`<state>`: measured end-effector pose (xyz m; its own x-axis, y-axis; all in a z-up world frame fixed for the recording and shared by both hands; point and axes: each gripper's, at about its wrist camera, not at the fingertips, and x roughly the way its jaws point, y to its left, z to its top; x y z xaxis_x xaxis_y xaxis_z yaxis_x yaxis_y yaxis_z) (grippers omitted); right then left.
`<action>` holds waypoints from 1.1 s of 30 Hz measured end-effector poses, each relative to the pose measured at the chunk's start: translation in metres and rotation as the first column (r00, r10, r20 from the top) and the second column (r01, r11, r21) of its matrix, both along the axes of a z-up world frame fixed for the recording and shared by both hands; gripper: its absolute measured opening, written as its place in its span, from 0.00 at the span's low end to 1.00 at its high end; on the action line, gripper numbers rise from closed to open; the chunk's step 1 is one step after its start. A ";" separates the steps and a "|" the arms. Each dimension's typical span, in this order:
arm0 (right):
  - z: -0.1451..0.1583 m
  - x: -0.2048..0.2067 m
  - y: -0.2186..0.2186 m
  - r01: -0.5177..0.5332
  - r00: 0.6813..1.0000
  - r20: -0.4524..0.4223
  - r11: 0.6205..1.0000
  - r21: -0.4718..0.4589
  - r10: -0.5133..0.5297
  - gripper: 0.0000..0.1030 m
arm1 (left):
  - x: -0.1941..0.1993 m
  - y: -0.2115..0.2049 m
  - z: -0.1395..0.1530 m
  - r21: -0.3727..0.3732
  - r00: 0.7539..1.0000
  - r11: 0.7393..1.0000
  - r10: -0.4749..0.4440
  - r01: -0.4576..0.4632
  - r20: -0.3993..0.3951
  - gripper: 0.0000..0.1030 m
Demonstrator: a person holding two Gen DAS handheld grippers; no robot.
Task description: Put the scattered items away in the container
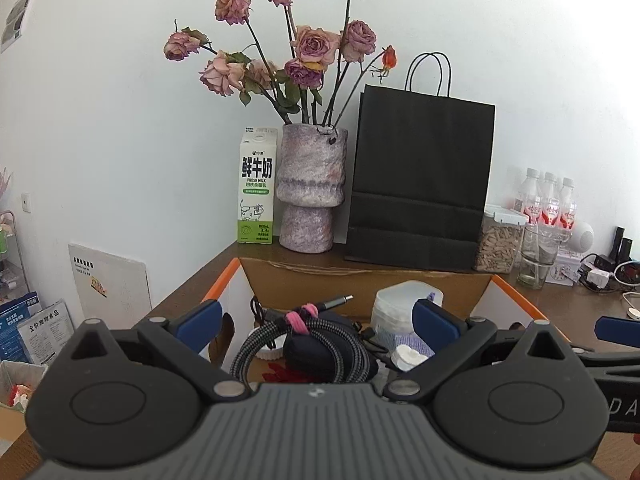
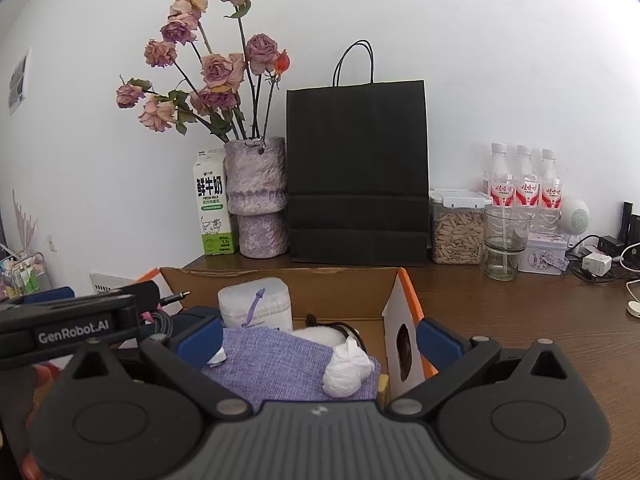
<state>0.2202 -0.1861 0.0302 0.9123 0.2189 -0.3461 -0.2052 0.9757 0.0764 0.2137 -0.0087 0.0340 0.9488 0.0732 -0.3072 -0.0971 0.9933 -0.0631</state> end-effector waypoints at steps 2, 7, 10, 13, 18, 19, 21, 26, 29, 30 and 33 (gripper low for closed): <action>0.001 -0.008 -0.001 -0.009 0.999 -0.032 1.000 0.008 0.009 1.00 | -0.011 -0.002 0.001 0.006 1.000 1.000 -0.011 0.011 -0.014 1.00; -0.001 -0.032 -0.006 -0.020 0.993 -0.114 1.000 0.022 0.023 1.00 | -0.038 -0.006 -0.001 0.033 0.994 0.997 -0.069 0.072 -0.086 1.00; -0.005 -0.051 -0.008 -0.033 0.989 -0.147 0.999 0.003 0.033 1.00 | -0.056 -0.007 -0.002 0.045 0.988 0.995 -0.088 0.095 -0.127 1.00; -0.006 -0.071 -0.008 -0.043 0.985 -0.169 0.999 -0.018 0.039 1.00 | -0.076 -0.006 -0.001 0.046 0.985 0.994 -0.090 0.098 -0.145 1.00; -0.004 -0.106 -0.008 -0.055 0.979 -0.200 0.998 -0.021 0.050 1.00 | -0.111 -0.006 0.003 0.042 0.981 0.993 -0.102 0.110 -0.166 1.00; -0.004 -0.114 -0.008 -0.053 0.978 -0.204 0.998 -0.022 0.048 1.00 | -0.118 -0.007 0.003 0.044 0.981 0.993 -0.099 0.108 -0.168 1.00; -0.003 -0.128 -0.007 -0.049 0.977 -0.210 0.998 -0.024 0.043 1.00 | -0.130 -0.006 0.003 0.043 0.980 0.994 -0.091 0.100 -0.177 1.00; -0.002 -0.154 -0.003 -0.027 0.972 -0.233 0.999 -0.042 0.016 1.00 | -0.152 -0.006 -0.003 0.046 0.973 0.996 -0.063 0.075 -0.220 1.00; -0.004 -0.163 0.001 -0.010 0.968 -0.253 0.998 -0.070 -0.008 1.00 | -0.161 -0.004 -0.010 0.047 0.966 0.997 -0.049 0.062 -0.252 1.00; -0.006 -0.166 0.002 -0.010 0.967 -0.256 0.997 -0.076 -0.010 1.00 | -0.162 -0.003 -0.012 0.048 0.965 0.997 -0.046 0.060 -0.258 1.00; -0.009 -0.169 0.004 -0.013 0.963 -0.270 0.997 -0.080 -0.009 1.00 | -0.163 -0.004 -0.014 0.061 0.963 0.997 -0.036 0.054 -0.269 1.00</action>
<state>0.0515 -0.1824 0.0207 0.7821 0.1825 -0.5958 -0.1900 0.9805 0.0509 0.0503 -0.0127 0.0196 0.8356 0.0613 -0.5459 -0.0564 0.9981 0.0258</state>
